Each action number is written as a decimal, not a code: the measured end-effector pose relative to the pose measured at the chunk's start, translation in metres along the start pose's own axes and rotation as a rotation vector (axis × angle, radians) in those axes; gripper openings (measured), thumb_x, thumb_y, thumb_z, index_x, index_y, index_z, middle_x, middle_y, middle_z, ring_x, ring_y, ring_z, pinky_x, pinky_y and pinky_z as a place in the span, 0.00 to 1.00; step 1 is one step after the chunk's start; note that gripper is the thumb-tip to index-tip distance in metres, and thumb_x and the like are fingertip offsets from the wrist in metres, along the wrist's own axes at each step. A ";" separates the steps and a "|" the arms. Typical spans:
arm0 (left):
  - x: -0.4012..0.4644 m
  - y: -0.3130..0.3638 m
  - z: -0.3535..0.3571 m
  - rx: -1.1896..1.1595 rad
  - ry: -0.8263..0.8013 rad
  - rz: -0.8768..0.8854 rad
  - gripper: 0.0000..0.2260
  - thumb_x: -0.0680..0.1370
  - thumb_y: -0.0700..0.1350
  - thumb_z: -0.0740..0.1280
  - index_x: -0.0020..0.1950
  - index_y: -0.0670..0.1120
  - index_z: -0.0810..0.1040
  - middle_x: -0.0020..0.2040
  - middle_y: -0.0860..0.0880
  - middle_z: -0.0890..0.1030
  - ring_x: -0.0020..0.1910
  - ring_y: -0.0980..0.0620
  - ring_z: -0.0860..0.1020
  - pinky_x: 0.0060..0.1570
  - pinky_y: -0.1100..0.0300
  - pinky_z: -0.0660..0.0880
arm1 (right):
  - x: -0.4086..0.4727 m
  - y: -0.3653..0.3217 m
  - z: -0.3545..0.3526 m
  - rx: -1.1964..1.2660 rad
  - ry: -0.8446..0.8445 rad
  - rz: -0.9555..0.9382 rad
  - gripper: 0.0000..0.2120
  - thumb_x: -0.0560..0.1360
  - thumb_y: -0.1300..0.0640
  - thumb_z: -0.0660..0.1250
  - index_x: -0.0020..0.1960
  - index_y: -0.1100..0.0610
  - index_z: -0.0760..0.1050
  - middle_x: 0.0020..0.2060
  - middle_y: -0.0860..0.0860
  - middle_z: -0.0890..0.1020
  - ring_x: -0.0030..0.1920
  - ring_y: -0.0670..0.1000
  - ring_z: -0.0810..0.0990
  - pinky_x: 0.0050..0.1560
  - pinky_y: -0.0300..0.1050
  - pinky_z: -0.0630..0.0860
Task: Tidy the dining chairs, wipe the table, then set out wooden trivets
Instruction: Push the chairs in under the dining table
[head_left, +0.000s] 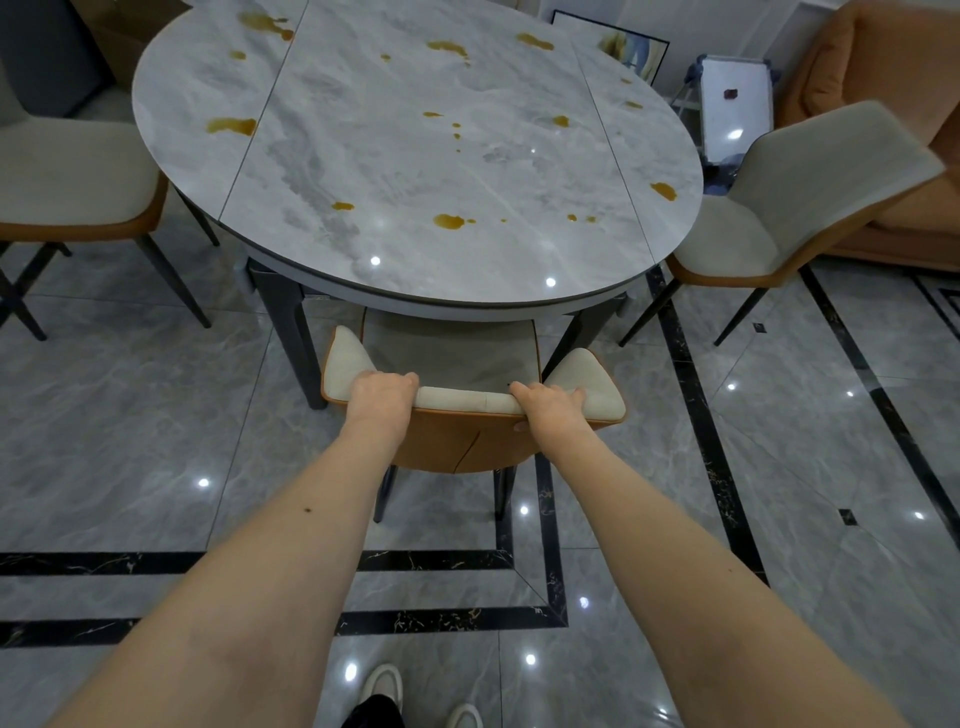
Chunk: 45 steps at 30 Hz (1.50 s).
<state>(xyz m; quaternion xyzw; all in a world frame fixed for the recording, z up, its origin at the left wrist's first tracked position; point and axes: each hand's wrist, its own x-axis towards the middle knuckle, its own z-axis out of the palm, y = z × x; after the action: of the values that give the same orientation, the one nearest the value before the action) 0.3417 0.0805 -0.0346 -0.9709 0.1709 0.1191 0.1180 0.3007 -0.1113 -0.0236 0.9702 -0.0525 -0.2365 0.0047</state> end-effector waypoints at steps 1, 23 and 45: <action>0.000 0.000 0.000 0.001 -0.006 -0.004 0.15 0.75 0.43 0.68 0.60 0.48 0.69 0.51 0.48 0.80 0.51 0.48 0.79 0.42 0.58 0.66 | 0.000 0.000 0.000 0.000 -0.002 0.001 0.17 0.77 0.56 0.64 0.63 0.51 0.65 0.57 0.53 0.74 0.60 0.58 0.71 0.64 0.66 0.61; -0.002 0.000 -0.008 -0.045 -0.075 -0.004 0.17 0.75 0.43 0.69 0.61 0.46 0.68 0.55 0.46 0.78 0.55 0.46 0.76 0.47 0.57 0.68 | 0.001 0.005 0.002 0.022 0.032 -0.028 0.21 0.76 0.55 0.66 0.65 0.51 0.64 0.59 0.53 0.73 0.62 0.57 0.70 0.64 0.64 0.60; 0.064 0.239 -0.153 -0.452 -0.217 0.155 0.14 0.78 0.43 0.64 0.63 0.43 0.75 0.62 0.44 0.76 0.60 0.44 0.75 0.59 0.52 0.73 | -0.031 0.275 -0.036 0.135 0.172 -0.161 0.25 0.77 0.49 0.66 0.71 0.53 0.65 0.67 0.53 0.72 0.65 0.55 0.72 0.65 0.50 0.69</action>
<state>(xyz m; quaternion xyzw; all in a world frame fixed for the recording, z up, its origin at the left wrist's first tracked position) 0.3440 -0.1985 0.0475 -0.9380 0.2003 0.2667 -0.0939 0.2624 -0.3824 0.0318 0.9861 0.0104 -0.1481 -0.0752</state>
